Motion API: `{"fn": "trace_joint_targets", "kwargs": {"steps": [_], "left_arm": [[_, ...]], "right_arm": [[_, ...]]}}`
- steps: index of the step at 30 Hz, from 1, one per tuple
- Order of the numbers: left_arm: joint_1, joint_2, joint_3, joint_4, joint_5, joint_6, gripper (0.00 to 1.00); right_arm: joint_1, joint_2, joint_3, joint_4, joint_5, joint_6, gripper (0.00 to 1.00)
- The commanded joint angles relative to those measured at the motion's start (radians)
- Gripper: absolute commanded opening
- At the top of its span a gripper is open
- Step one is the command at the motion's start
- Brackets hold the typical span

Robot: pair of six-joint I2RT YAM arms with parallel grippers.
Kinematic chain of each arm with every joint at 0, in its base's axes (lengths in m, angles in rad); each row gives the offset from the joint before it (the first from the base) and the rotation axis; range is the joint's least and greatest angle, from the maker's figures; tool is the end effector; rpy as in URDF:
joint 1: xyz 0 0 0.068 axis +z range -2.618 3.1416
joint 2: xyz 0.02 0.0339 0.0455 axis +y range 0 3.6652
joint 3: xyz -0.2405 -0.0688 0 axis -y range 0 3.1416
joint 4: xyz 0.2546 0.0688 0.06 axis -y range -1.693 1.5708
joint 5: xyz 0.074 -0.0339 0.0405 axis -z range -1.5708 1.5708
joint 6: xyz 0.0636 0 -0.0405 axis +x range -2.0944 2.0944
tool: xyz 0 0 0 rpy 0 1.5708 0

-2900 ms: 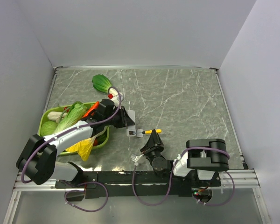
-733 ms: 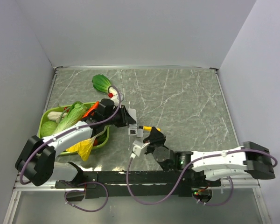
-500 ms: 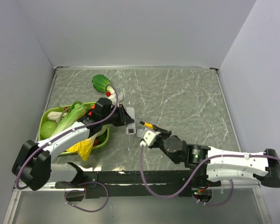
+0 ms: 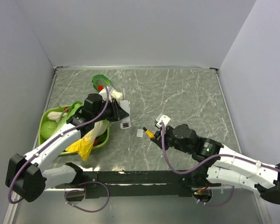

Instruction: Unload the batteries from the remote control

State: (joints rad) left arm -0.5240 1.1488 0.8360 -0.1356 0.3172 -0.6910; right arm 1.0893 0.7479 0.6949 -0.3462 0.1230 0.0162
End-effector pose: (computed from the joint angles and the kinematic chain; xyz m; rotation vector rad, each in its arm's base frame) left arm 0.2527 -0.1690 0.2534 0.0363 2.1707 -1.0588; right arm 0.1122 0.1980 0.2702 -0.9590 1.7734 0.5962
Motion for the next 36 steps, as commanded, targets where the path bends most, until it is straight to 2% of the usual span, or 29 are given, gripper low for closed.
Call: {"fn": "trace_joint_targets", "kwargs": {"steps": [1,4,7,8,12,17,20,23,25,28,36], "left_arm": [[0.002,-0.063,0.035,-0.009,-0.020,0.071,0.01],[0.001,-0.080,0.003,0.043,-0.018,0.084,0.01],[-0.008,-0.109,-0.044,0.117,0.058,0.182,0.01],[-0.022,-0.129,-0.093,0.190,0.065,0.197,0.01],[-0.054,-0.181,-0.129,0.223,0.066,0.283,0.01],[-0.060,-0.136,-0.046,0.110,0.065,0.382,0.01],[-0.067,-0.141,-0.048,0.128,0.059,0.406,0.01],[-0.074,-0.149,-0.055,0.128,0.036,0.421,0.01],[-0.080,-0.165,-0.083,0.174,0.026,0.420,0.01],[-0.090,-0.185,-0.113,0.218,0.043,0.407,0.01],[-0.097,-0.199,-0.106,0.186,0.123,0.453,0.01]], "right_arm": [[-0.029,0.017,-0.003,-0.022,-0.256,0.166,0.00],[-0.034,0.042,0.011,-0.022,-0.377,0.244,0.00],[-0.054,0.062,-0.001,-0.019,-0.436,0.333,0.00],[-0.081,0.067,-0.009,-0.011,-0.483,0.385,0.00],[-0.164,0.077,-0.083,0.081,-0.663,0.499,0.00],[-0.180,0.099,-0.051,0.071,-0.671,0.511,0.00],[-0.204,0.108,-0.084,0.140,-0.730,0.570,0.00],[-0.221,0.133,-0.086,0.122,-0.689,0.565,0.00],[-0.242,0.149,-0.098,0.177,-0.723,0.596,0.00],[-0.258,0.175,-0.117,0.240,-0.715,0.617,0.00],[-0.305,0.278,-0.126,0.366,-0.796,0.669,0.00]]}}
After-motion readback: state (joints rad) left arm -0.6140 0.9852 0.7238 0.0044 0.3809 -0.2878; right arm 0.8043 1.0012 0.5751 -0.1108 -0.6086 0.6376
